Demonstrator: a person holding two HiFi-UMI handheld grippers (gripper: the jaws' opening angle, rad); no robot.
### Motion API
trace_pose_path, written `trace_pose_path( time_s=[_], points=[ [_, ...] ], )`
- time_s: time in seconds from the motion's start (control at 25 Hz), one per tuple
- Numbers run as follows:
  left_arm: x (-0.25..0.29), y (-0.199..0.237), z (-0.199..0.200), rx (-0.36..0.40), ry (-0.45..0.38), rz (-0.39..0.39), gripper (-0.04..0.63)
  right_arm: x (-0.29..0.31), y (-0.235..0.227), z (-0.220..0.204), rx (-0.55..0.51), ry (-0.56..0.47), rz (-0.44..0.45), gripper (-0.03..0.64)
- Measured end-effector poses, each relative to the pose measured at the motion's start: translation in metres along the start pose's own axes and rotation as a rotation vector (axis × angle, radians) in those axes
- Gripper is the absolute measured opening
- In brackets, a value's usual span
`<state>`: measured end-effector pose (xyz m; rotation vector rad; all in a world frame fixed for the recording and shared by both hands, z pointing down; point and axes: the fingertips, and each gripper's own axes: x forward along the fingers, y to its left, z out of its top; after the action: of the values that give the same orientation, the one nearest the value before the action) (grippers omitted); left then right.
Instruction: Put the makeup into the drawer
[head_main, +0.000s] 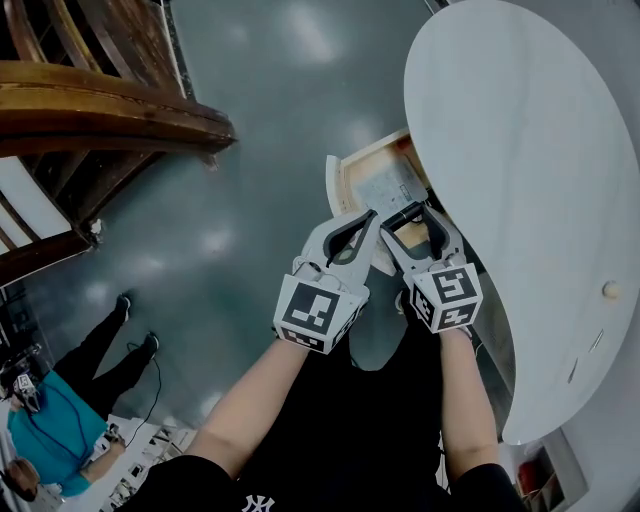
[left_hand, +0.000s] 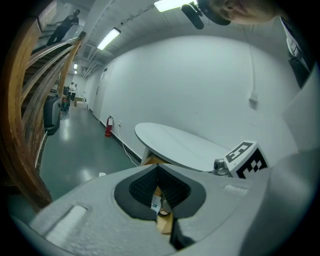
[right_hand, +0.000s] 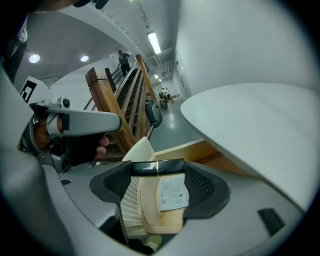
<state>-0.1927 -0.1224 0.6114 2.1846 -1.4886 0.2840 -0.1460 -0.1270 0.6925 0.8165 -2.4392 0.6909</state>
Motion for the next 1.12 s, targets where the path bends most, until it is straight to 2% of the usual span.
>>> trace_pose_path(
  time_s=[0.56,0.76,1.12],
  points=[
    [0.009,0.011,-0.006,-0.007,-0.019,0.004,0.008,0.038,-0.020,-0.019,-0.048,0.102,-0.066,0.342],
    [0.009,0.016,-0.007,-0.010,-0.021,0.012,0.008,0.044,-0.024,-0.019,-0.055,0.099,-0.083,0.342],
    [0.002,0.015,-0.005,-0.018,-0.009,0.023,0.008,0.033,-0.008,-0.015,-0.044,0.090,-0.058,0.337]
  ],
)
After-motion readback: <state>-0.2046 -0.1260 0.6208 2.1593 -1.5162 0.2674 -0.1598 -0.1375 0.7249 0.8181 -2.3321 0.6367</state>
